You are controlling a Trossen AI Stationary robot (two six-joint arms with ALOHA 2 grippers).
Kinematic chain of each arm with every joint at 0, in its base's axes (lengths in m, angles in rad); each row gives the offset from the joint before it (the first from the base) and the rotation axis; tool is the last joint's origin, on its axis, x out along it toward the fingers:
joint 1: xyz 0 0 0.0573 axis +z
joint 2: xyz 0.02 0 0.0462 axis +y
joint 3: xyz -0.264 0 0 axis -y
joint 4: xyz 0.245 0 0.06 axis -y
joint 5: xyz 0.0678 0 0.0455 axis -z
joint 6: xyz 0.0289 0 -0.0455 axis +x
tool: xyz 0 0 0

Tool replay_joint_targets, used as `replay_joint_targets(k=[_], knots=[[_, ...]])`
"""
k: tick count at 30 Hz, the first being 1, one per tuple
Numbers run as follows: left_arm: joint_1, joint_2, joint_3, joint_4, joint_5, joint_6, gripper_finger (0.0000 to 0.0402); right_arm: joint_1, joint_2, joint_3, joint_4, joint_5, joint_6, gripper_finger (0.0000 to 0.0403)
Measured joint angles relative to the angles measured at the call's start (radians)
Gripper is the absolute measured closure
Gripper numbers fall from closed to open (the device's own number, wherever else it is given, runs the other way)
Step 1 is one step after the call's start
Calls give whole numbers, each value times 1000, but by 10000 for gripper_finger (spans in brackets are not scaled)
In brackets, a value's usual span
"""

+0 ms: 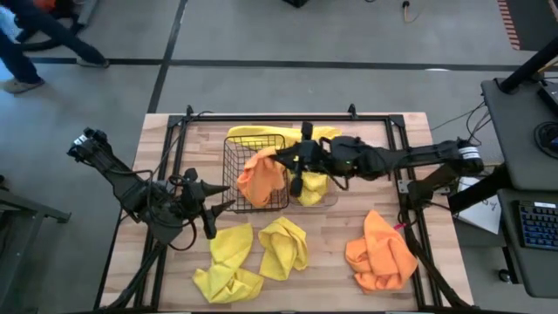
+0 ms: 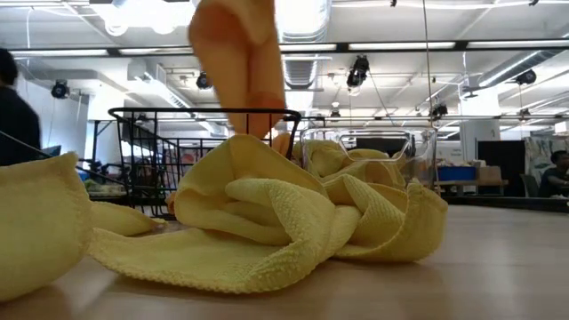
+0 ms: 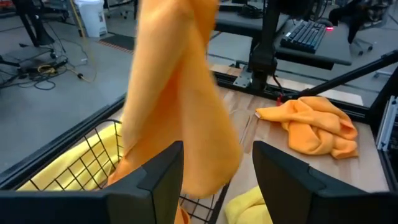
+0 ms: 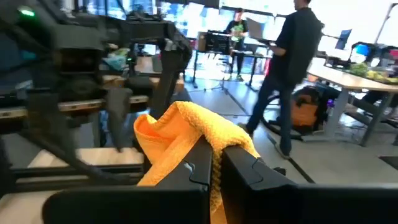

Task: Sort microfiber towel by color & place in baskets
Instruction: Put the orange microfiber towel into the wire basket

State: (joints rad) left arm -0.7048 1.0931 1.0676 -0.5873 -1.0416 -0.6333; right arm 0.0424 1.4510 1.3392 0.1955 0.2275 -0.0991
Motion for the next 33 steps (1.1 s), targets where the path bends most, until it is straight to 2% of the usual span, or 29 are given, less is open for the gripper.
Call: replay_joint_targets(k=[4,7,11,18,25,30,33], knots=[[0,-2,0,-10,0,1,225,-39,45,0,-9,7,51,386],[0,0,0,-24,0,1,225,-69,76,0,-61,0,86,363],[0,0,0,-34,3,-8,225,-101,113,0,-181,-1,129,311],[0,0,-4,-67,12,-50,225,-143,115,0,-543,-23,186,212],[0,47,-10,-69,23,-104,225,-127,77,0,-753,-28,241,147],[0,114,-10,-68,65,-146,225,-91,59,0,-728,-32,269,122],[0,146,-2,-63,65,-159,225,-66,59,0,-684,-88,265,118]])
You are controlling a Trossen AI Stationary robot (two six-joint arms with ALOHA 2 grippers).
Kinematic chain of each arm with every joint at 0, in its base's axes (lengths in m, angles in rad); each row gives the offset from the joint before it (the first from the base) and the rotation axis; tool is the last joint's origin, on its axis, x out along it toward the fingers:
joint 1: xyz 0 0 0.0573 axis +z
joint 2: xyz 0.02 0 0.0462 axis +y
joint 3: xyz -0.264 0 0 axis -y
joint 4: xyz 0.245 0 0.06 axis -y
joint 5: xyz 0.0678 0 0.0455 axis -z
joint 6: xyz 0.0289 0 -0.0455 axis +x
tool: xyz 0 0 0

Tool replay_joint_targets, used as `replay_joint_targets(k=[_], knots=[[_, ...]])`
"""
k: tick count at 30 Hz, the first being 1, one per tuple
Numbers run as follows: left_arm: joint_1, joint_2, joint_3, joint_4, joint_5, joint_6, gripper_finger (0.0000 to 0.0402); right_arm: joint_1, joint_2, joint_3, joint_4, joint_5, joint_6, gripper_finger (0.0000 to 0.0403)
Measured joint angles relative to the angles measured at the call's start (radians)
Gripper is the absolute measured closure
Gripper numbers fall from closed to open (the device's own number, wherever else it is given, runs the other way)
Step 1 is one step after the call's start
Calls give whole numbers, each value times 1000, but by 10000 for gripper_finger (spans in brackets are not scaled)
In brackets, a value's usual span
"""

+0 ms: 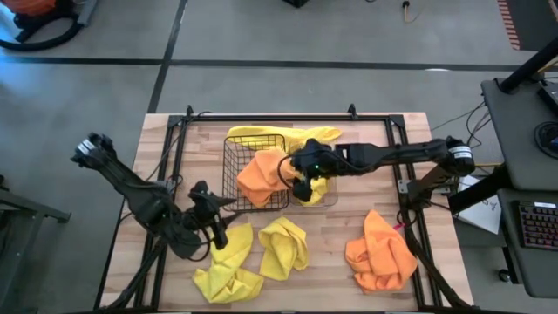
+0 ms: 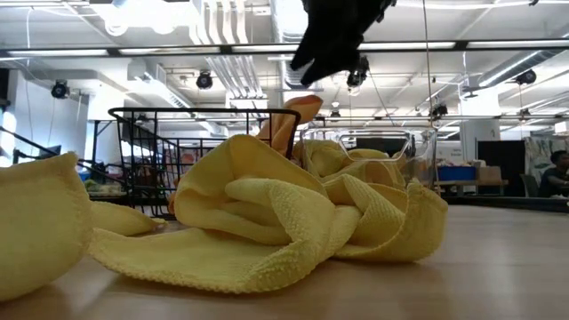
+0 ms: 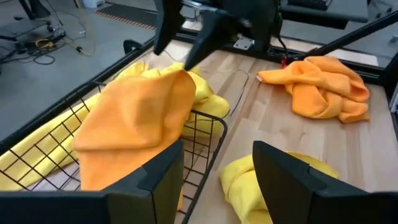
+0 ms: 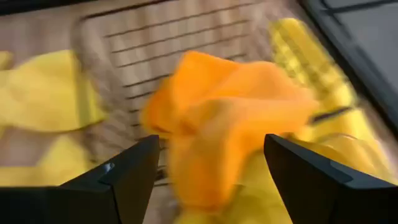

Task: Sort microfiber towel by color & place in baskets
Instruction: Put the orange microfiber towel into the wire basket

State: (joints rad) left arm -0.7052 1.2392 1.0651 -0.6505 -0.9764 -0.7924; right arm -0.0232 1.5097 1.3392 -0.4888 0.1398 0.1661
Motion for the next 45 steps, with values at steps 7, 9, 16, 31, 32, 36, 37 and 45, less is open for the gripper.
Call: replay_joint_targets(k=[7,9,16,31,32,36,37,45], knots=[[12,93,1,73,20,56,225,69,-73,1,-34,13,-9,117],[35,122,1,122,34,99,225,90,-112,-8,-60,49,-10,117],[178,234,1,410,175,358,225,162,-236,-98,-104,125,4,117],[376,418,1,654,87,501,202,319,-381,-391,-23,264,189,117],[386,427,1,661,88,516,194,323,-383,-408,-3,264,192,117],[426,447,1,688,94,548,158,331,-383,-445,55,264,209,117],[436,451,1,697,94,549,150,331,-381,-450,64,264,209,117],[483,478,1,757,97,601,123,331,-374,-480,123,281,213,117]])
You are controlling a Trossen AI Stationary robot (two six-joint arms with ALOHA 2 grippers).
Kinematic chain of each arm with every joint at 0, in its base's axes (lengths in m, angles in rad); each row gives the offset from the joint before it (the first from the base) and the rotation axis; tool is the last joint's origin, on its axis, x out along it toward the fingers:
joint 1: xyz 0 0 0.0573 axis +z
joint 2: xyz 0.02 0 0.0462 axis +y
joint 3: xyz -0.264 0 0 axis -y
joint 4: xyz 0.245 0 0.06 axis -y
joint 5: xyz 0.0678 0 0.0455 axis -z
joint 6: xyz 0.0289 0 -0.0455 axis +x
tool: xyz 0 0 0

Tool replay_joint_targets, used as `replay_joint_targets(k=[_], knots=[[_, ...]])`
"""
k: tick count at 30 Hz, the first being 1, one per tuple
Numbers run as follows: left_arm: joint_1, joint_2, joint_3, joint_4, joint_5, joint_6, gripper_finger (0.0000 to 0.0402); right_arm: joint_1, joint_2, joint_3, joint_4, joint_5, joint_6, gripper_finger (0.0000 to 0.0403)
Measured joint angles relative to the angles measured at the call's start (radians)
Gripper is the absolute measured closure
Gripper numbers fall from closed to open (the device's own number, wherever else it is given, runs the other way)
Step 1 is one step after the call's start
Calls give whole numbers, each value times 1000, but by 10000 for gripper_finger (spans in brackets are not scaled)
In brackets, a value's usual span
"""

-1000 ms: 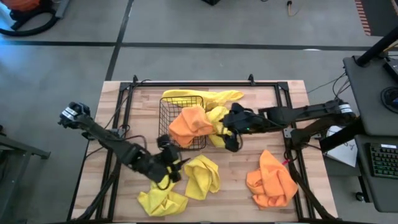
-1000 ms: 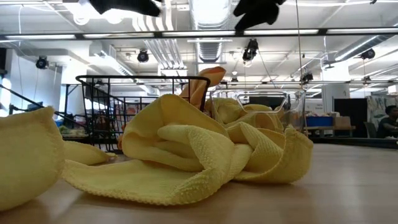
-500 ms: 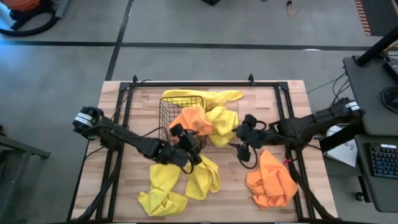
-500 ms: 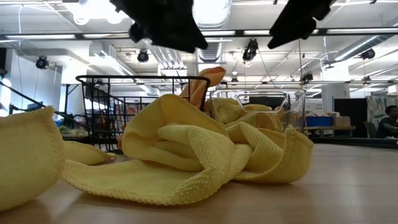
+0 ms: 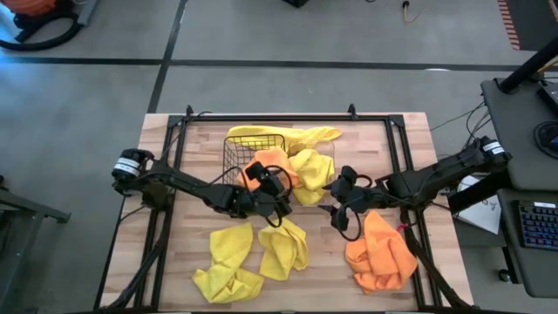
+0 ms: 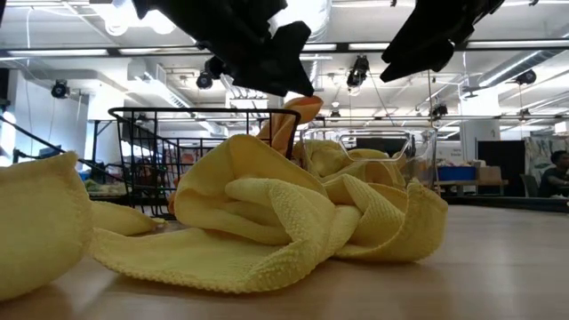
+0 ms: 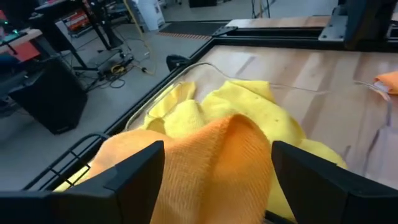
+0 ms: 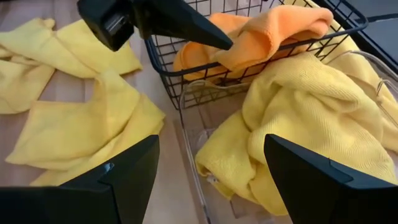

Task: Sort microfiber towel by color & place in baskets
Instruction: Put the orange microfiber towel into the wire basket

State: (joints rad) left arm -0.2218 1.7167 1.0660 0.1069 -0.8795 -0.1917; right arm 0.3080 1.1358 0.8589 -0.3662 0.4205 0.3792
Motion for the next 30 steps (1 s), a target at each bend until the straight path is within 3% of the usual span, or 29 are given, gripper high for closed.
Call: replay_joint_targets(k=[6,11,22,30], knots=[[25,21,0,23,39,43,135,0,4,-1,20,2,2,117],[38,38,0,27,50,51,178,0,4,-1,40,2,3,117],[43,34,0,25,-47,53,385,0,5,-1,44,2,3,117],[42,17,0,-37,-83,53,399,0,5,-2,45,2,5,117]])
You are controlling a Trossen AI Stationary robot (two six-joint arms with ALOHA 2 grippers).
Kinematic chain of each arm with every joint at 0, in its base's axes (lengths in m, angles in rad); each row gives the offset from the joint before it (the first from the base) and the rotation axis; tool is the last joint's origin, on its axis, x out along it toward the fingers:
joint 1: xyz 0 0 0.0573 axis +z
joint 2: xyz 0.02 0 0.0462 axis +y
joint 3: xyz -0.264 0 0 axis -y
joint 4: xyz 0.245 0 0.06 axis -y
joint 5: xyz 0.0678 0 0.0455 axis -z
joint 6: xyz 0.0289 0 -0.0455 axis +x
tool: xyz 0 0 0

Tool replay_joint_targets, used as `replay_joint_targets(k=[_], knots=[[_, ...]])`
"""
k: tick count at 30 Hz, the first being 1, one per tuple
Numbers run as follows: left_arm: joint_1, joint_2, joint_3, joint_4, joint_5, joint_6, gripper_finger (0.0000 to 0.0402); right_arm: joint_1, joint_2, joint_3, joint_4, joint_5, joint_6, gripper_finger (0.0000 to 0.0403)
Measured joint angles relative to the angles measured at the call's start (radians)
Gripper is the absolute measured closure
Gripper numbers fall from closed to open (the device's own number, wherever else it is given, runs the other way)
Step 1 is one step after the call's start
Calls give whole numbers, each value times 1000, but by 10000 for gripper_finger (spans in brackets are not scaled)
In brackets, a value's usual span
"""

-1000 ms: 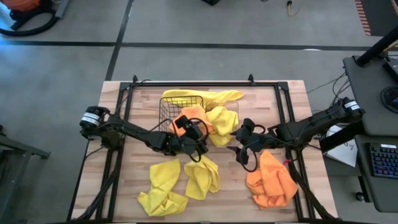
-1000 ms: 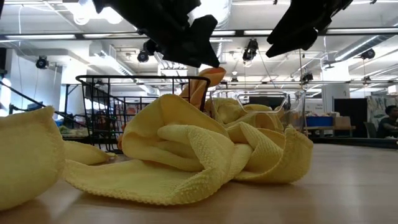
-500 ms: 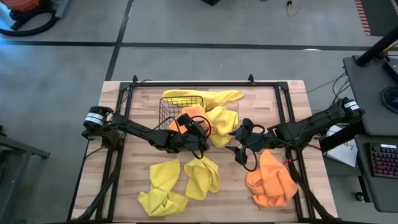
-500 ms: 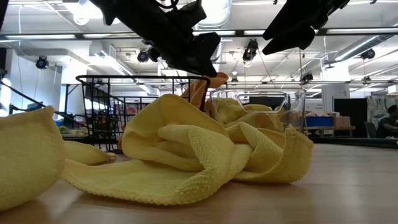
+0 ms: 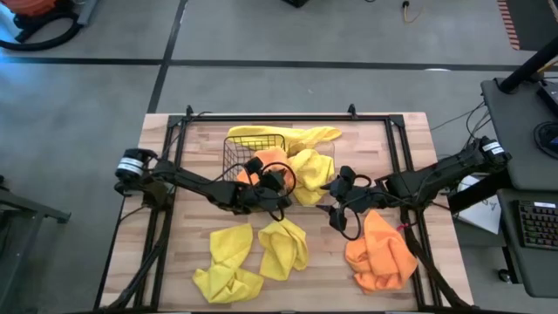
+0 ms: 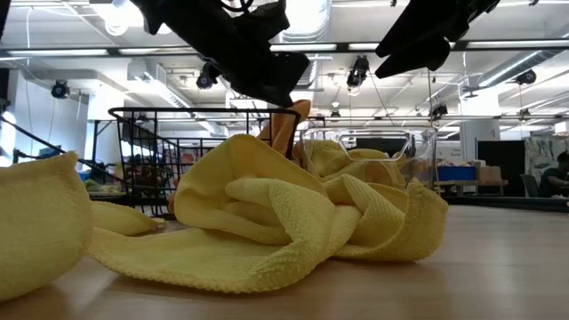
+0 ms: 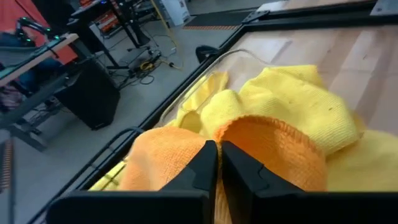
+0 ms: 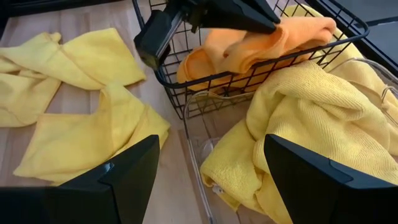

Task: Sort microfiber towel by color & place in baskets
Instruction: Put the orange microfiber towel into the wire basket

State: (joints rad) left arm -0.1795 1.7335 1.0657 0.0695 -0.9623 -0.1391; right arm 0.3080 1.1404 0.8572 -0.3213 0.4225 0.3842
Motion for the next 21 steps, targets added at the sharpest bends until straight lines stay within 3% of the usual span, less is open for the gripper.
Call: replay_joint_targets(k=[4,7,12,15,21], knots=[[-3,-63,0,-159,-44,-49,400,0,0,-4,8,0,2,117],[-3,-138,0,-376,-24,-153,401,2,0,-12,17,0,2,117],[-3,-243,0,-748,204,-404,401,2,0,-26,36,2,0,117],[-7,-260,-1,-841,244,-515,391,2,0,-43,84,8,-10,117],[-24,-263,-1,-917,327,-539,326,2,0,-72,140,8,-14,117]])
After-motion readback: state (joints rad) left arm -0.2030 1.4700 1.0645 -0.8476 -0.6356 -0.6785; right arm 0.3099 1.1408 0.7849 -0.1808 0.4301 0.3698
